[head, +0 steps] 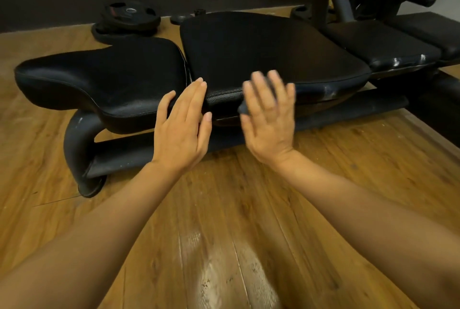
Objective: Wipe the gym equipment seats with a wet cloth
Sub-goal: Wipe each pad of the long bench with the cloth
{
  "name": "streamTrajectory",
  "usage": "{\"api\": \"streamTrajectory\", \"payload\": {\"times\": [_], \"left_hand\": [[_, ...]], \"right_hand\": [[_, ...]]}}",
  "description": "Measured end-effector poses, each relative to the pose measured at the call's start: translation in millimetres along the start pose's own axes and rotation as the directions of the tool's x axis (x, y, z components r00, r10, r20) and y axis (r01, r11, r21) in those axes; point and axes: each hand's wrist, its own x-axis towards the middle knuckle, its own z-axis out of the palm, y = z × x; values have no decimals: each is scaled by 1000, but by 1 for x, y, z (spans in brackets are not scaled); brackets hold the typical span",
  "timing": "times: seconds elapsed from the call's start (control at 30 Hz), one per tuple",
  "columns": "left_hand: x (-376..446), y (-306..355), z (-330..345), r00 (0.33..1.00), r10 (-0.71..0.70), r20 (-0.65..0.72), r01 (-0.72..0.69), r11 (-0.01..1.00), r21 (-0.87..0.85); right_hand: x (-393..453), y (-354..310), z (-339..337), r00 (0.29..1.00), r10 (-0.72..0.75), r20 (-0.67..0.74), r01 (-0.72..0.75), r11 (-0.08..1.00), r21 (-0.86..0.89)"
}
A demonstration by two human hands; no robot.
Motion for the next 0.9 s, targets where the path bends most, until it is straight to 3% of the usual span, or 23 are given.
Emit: {"api": "streamTrajectory", "payload": {"times": [0.13,0.23,0.3,0.37,0.43,0.5,0.57,0.7,0.83,0.9], "left_hand": [[2,0,-5,999,13,43,-13,1000,0],[8,5,-8,998,43,53,-42,999,-24],[14,15,-8,994,99,45,-97,995,-36],[22,30,-4,985,166,48,-165,986,-21],[26,43,2,982,180,50,-182,983,25],[25,56,7,990,134,35,-136,988,66],[26,67,10,995,99,23,-101,992,82],[35,82,15,993,103,55,-109,988,107],[37,85,20,997,68,32,-72,984,163],[35,86,22,998,58,24,-62,981,183]], "right_hand": [[8,-6,7,974,-225,-35,219,967,-132],[4,29,0,873,-489,-5,483,864,-140],[-1,65,-11,839,-544,20,542,830,-131],[-9,104,-25,897,-441,38,443,890,-105],[-16,137,-37,980,-177,88,178,984,-11],[-18,149,-42,987,111,117,-123,987,105],[-16,141,-37,965,248,83,-259,950,175],[-19,97,-21,958,284,-24,-275,941,197],[-20,61,-7,987,154,-56,-146,982,119],[-20,64,-2,995,8,-99,-5,999,33]]}}
